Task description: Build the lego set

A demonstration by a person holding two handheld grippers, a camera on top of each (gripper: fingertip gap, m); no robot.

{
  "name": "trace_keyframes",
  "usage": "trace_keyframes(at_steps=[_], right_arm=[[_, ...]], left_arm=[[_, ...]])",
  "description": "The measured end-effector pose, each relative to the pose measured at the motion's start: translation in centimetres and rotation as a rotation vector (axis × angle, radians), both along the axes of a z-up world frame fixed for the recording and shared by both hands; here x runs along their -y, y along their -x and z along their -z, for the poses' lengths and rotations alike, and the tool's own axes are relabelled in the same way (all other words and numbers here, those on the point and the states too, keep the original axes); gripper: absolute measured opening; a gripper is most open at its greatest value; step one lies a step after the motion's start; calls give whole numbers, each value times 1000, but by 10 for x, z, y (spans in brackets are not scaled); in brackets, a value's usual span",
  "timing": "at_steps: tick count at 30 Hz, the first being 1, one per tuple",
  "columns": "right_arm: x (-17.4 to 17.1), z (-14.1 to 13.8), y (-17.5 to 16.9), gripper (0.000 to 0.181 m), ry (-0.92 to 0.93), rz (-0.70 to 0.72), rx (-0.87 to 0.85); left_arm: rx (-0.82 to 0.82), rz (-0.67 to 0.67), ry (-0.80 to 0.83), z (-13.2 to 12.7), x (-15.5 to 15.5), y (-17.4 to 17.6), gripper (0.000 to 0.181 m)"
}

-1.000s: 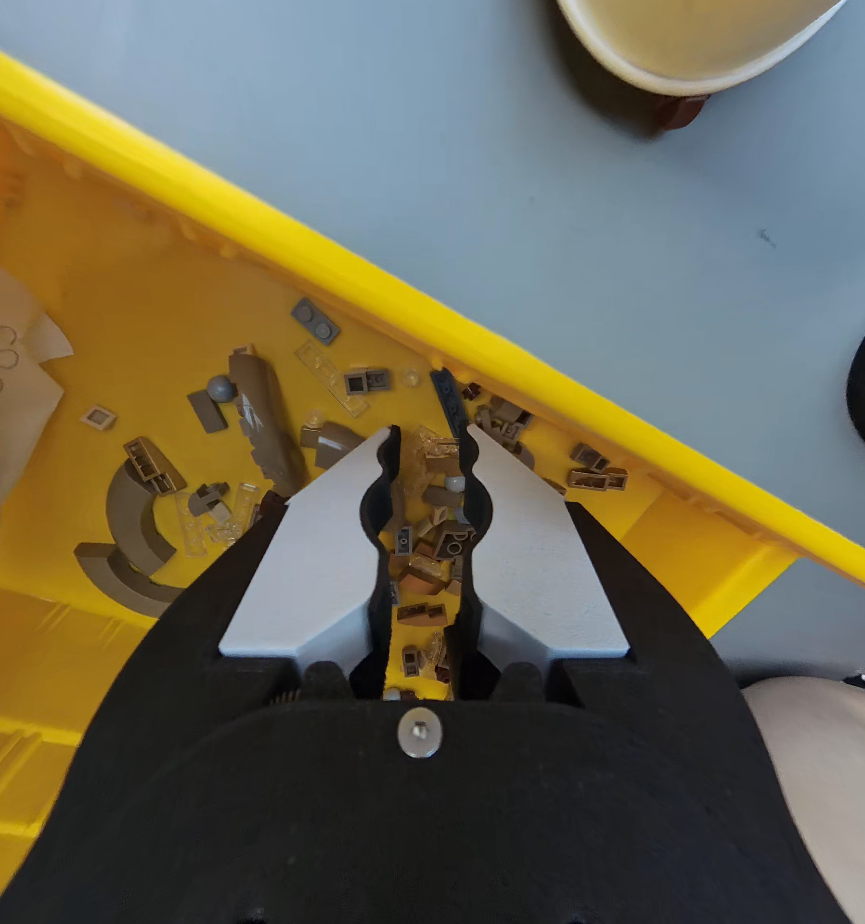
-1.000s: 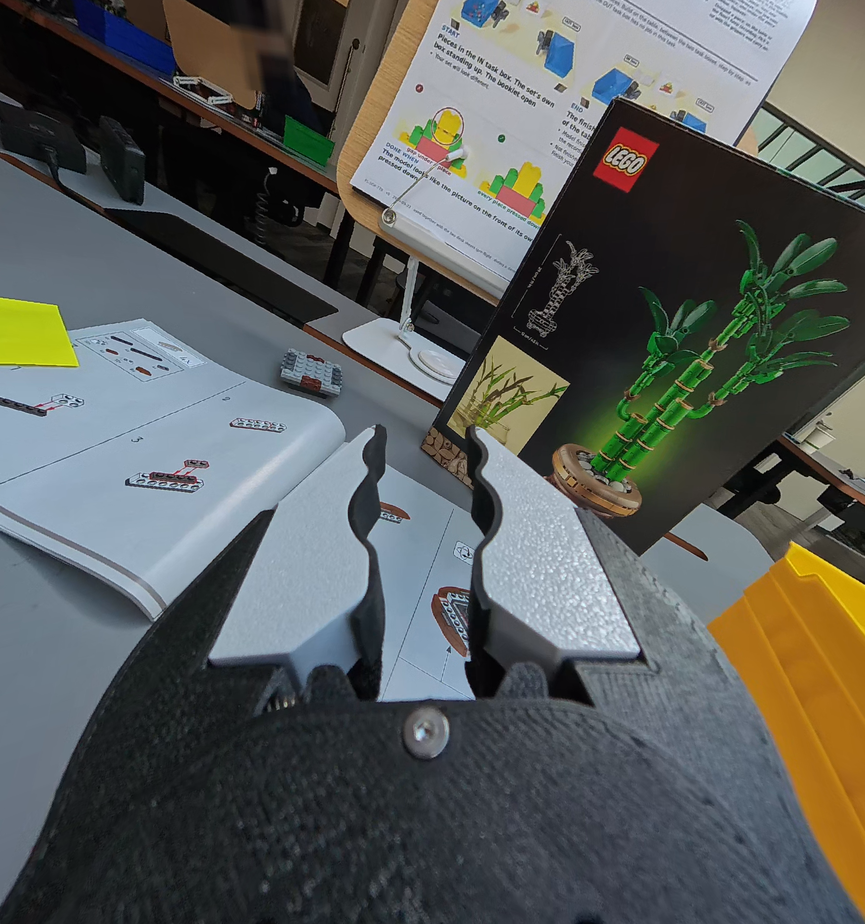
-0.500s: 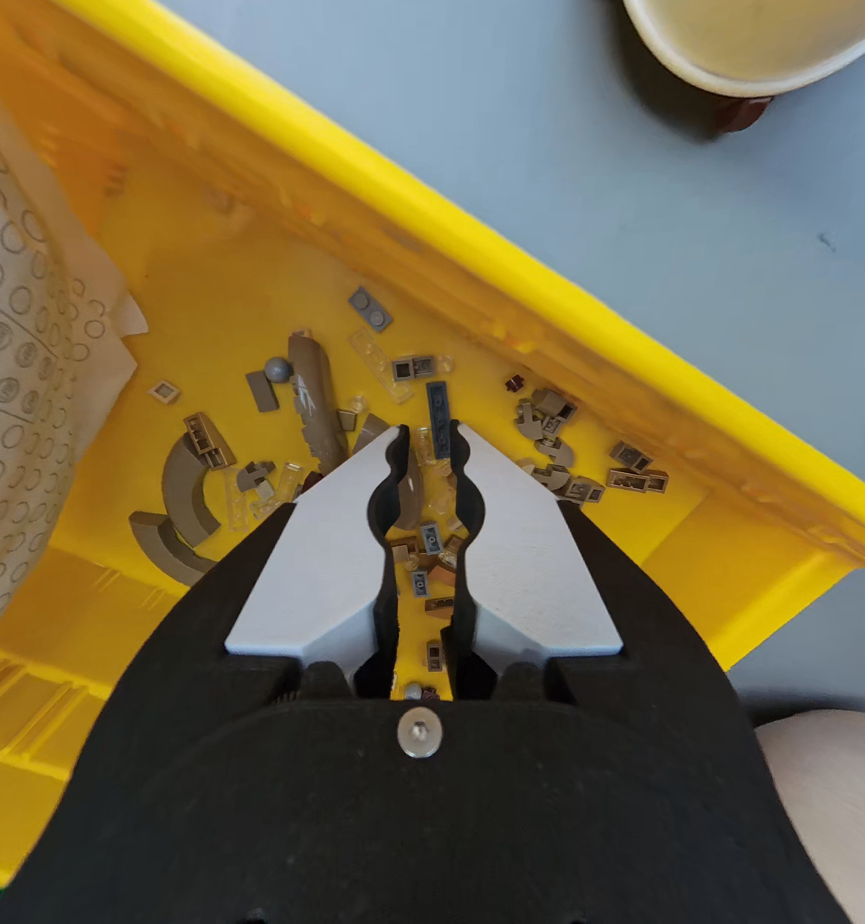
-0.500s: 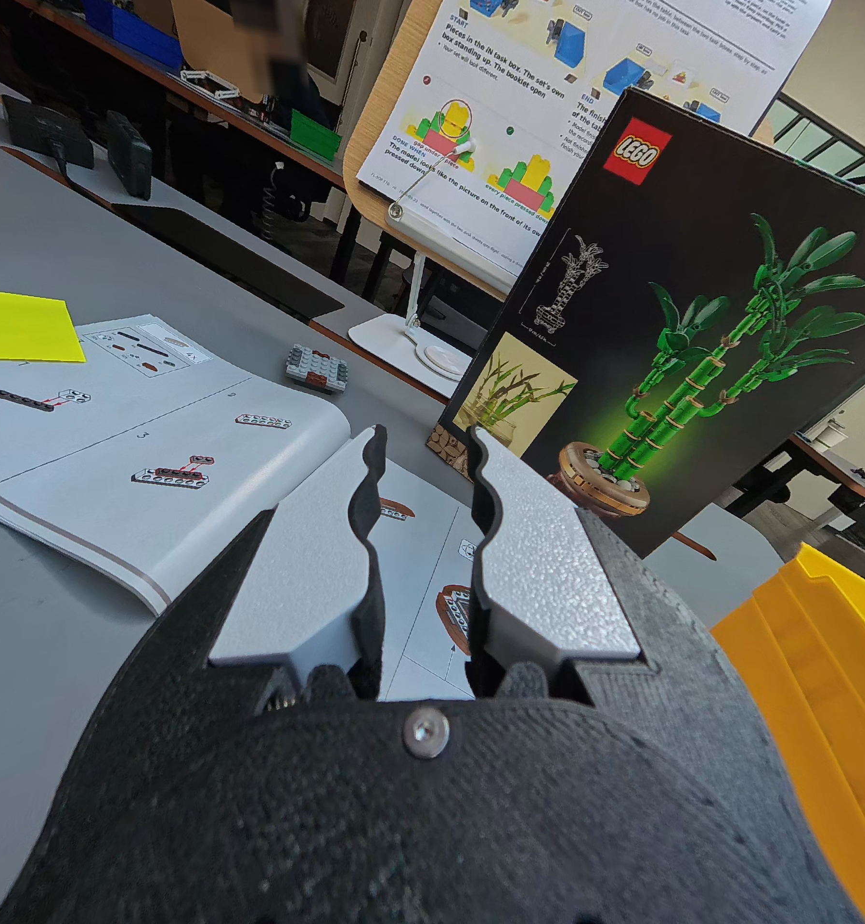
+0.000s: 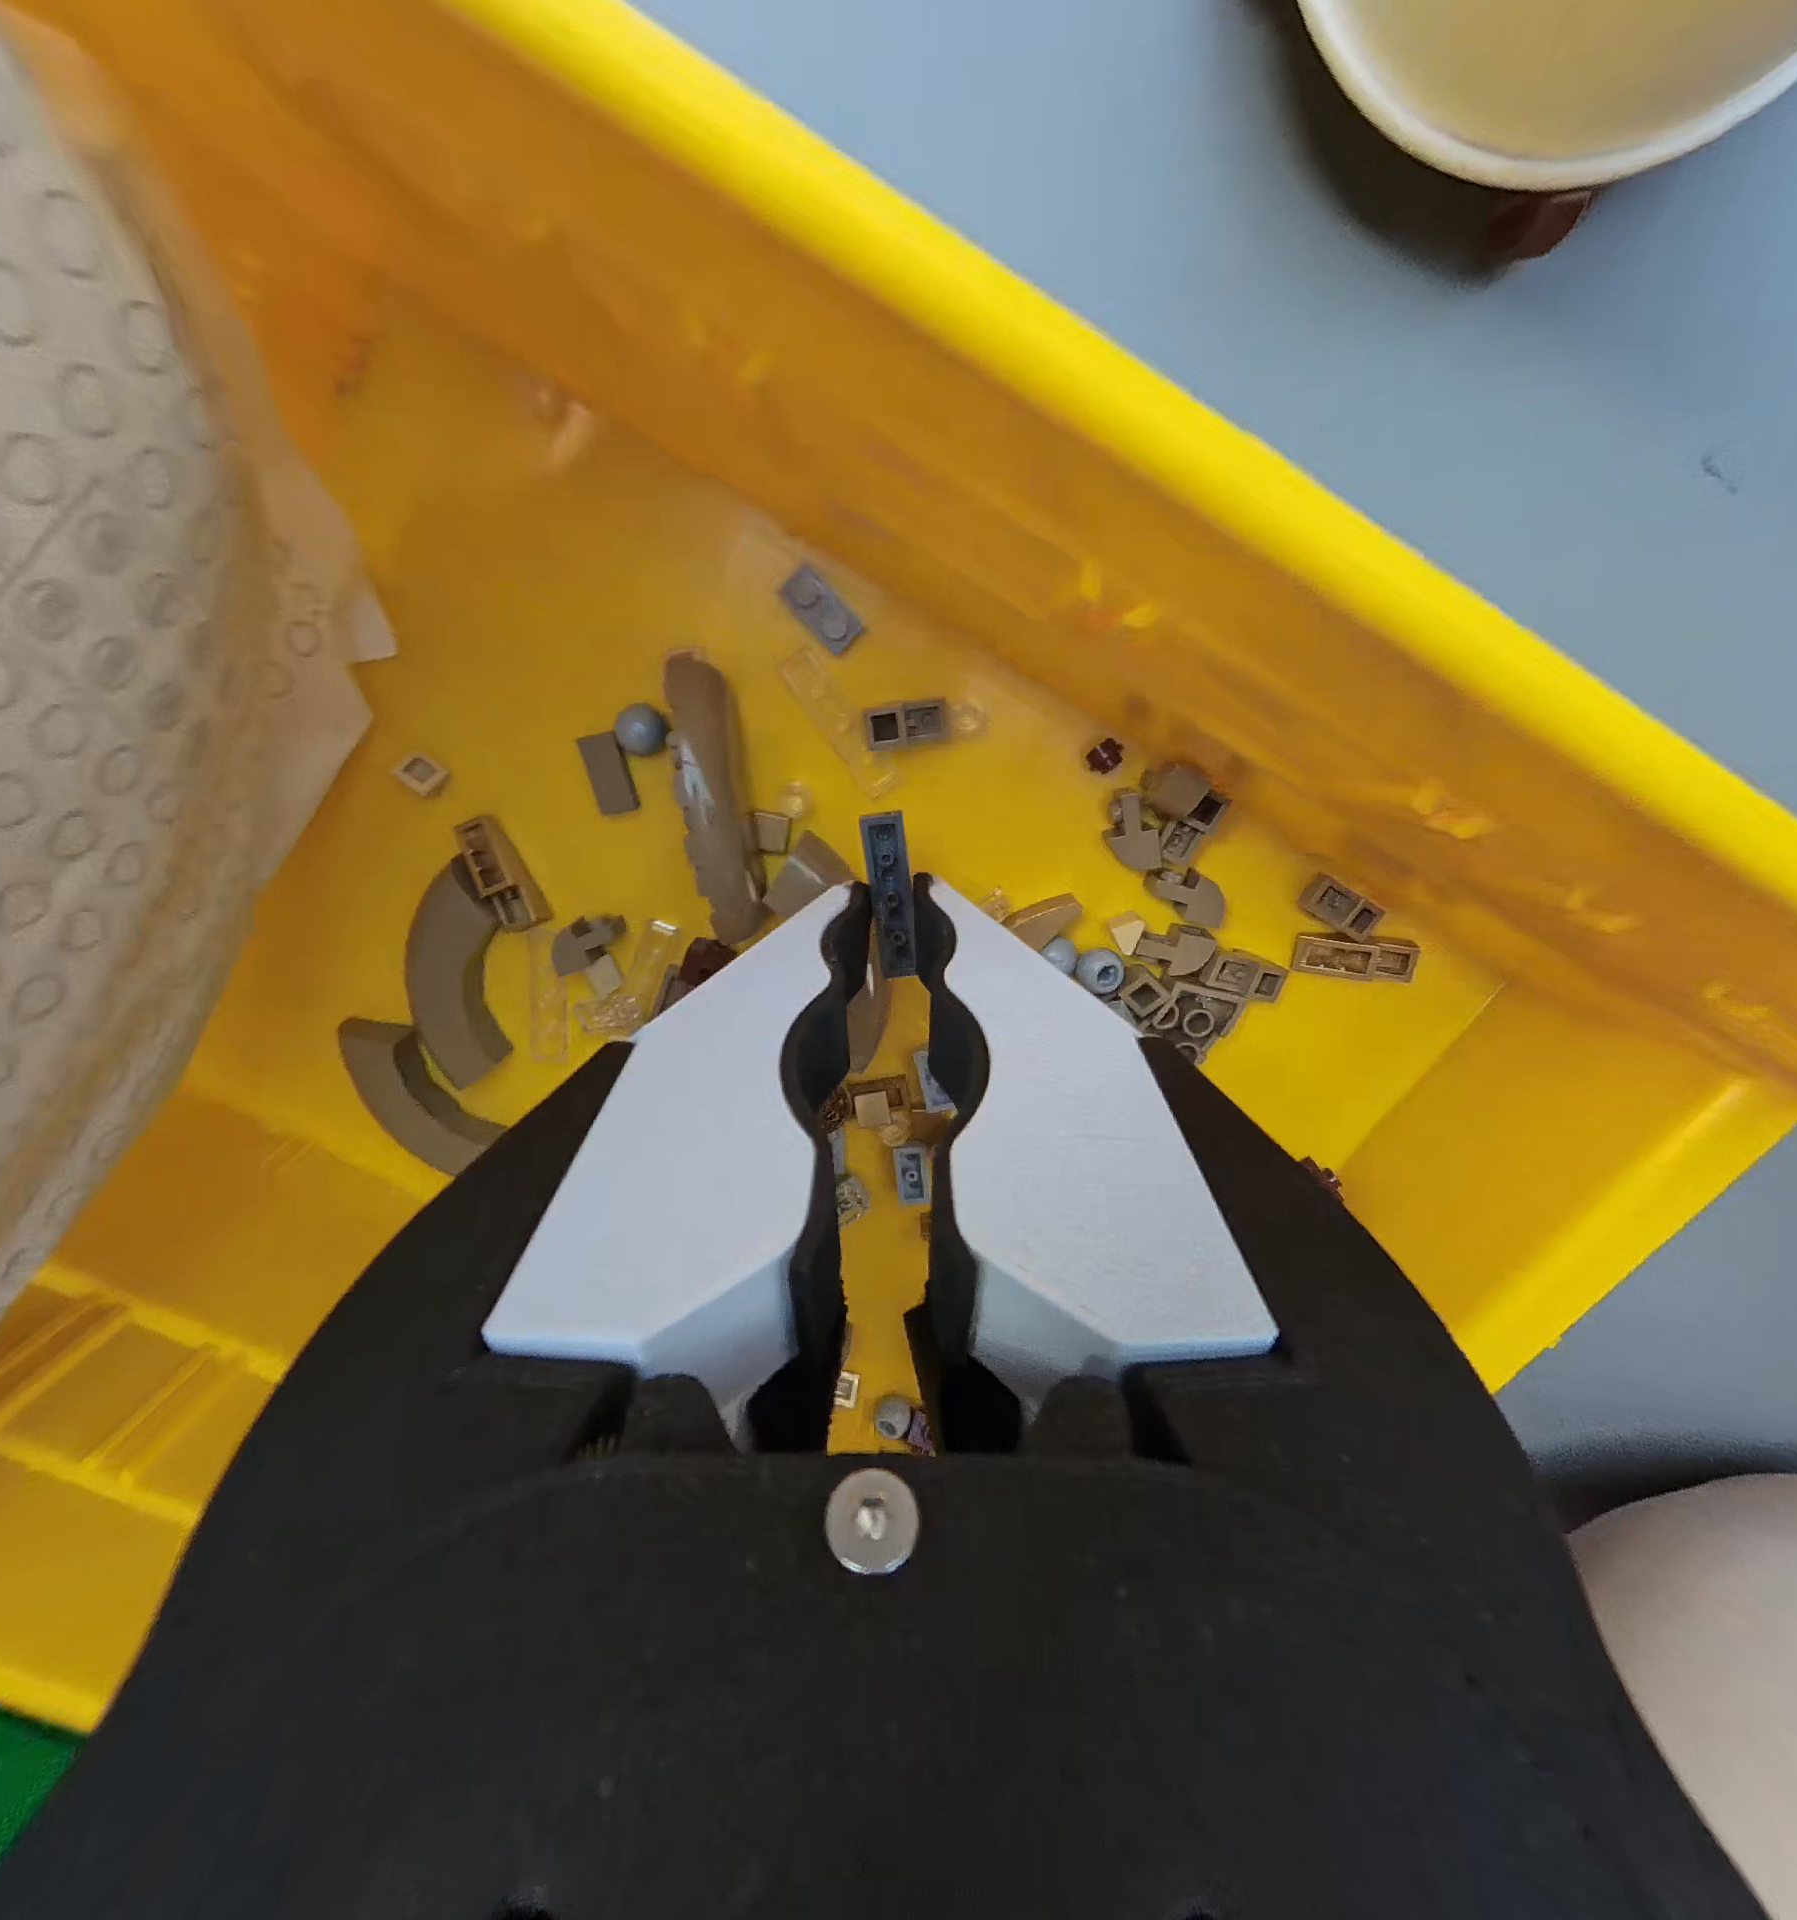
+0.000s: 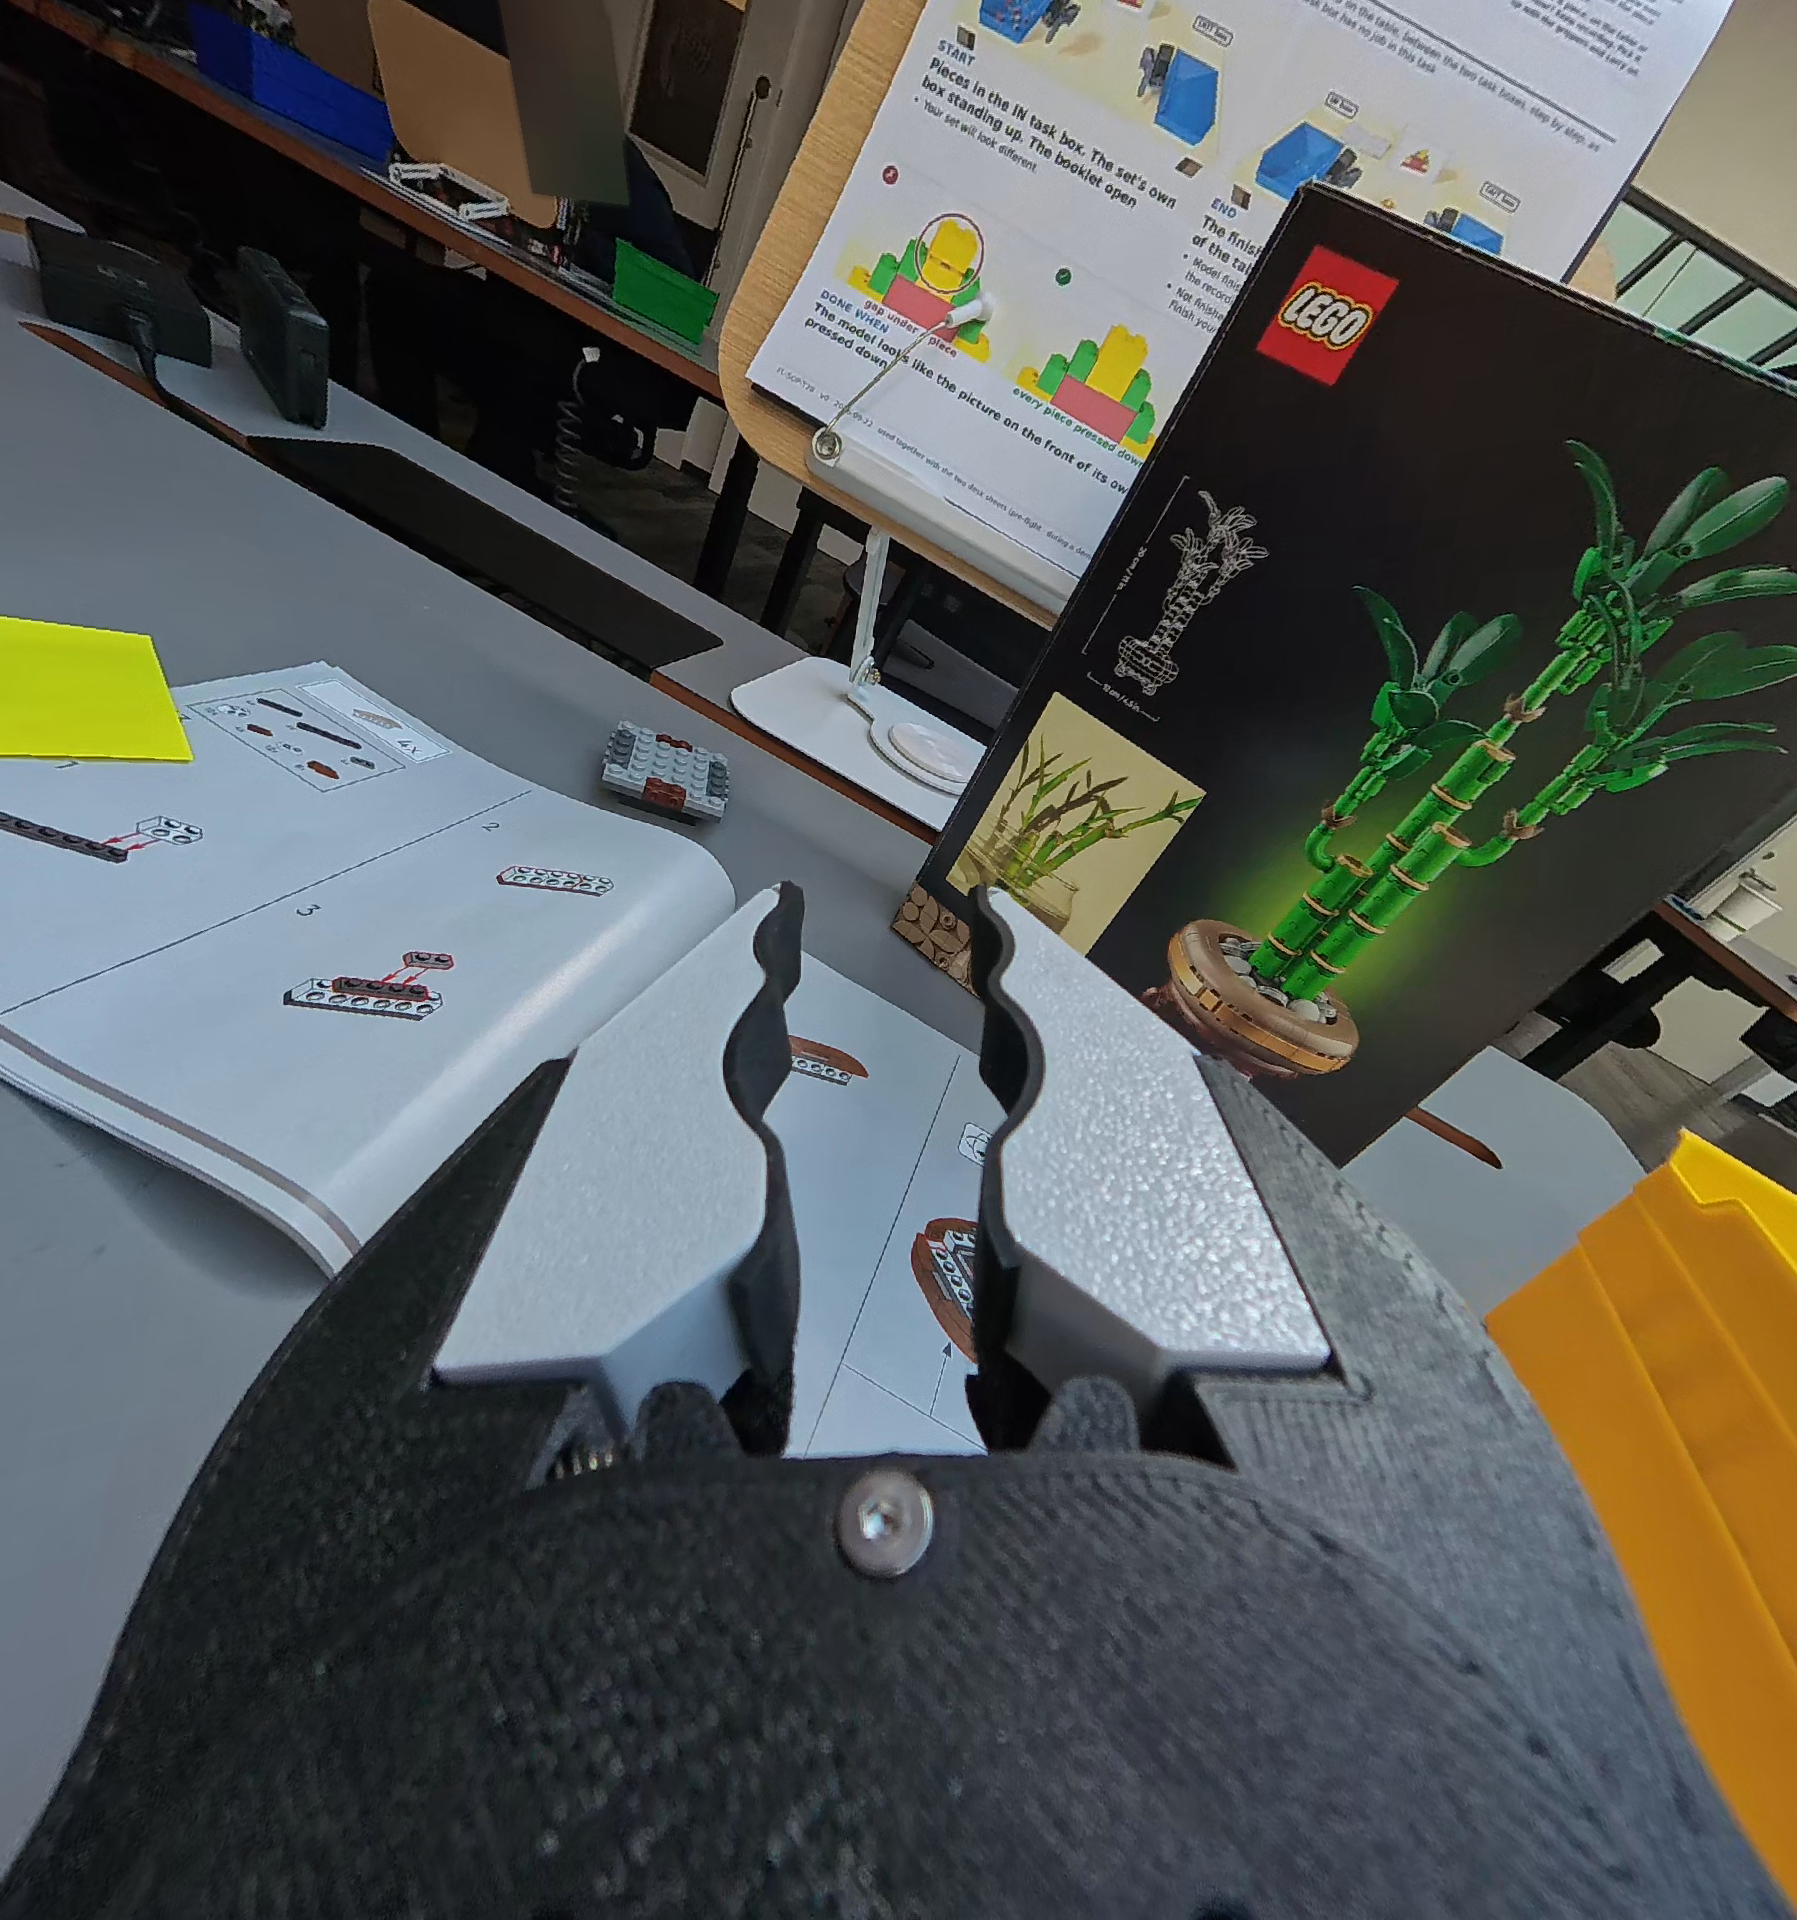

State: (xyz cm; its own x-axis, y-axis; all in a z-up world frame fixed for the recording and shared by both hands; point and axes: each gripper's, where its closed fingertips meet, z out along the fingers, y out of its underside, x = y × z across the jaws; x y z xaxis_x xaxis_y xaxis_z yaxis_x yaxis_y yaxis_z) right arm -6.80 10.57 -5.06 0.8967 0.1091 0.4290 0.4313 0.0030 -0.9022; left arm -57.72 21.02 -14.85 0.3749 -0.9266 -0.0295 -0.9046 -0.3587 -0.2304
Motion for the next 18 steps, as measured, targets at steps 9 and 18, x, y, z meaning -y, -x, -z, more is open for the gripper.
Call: trace_keyframes(at_steps=[9, 18], right_arm=[[-1, -2, 3, 31, -1, -14, -2], [7, -16, 26, 31, -60, -67, 78]], left_arm=[[379, -141, -53, -75, -4, 3, 6], [799, -60, 29, -169, 38, -40, 6]])
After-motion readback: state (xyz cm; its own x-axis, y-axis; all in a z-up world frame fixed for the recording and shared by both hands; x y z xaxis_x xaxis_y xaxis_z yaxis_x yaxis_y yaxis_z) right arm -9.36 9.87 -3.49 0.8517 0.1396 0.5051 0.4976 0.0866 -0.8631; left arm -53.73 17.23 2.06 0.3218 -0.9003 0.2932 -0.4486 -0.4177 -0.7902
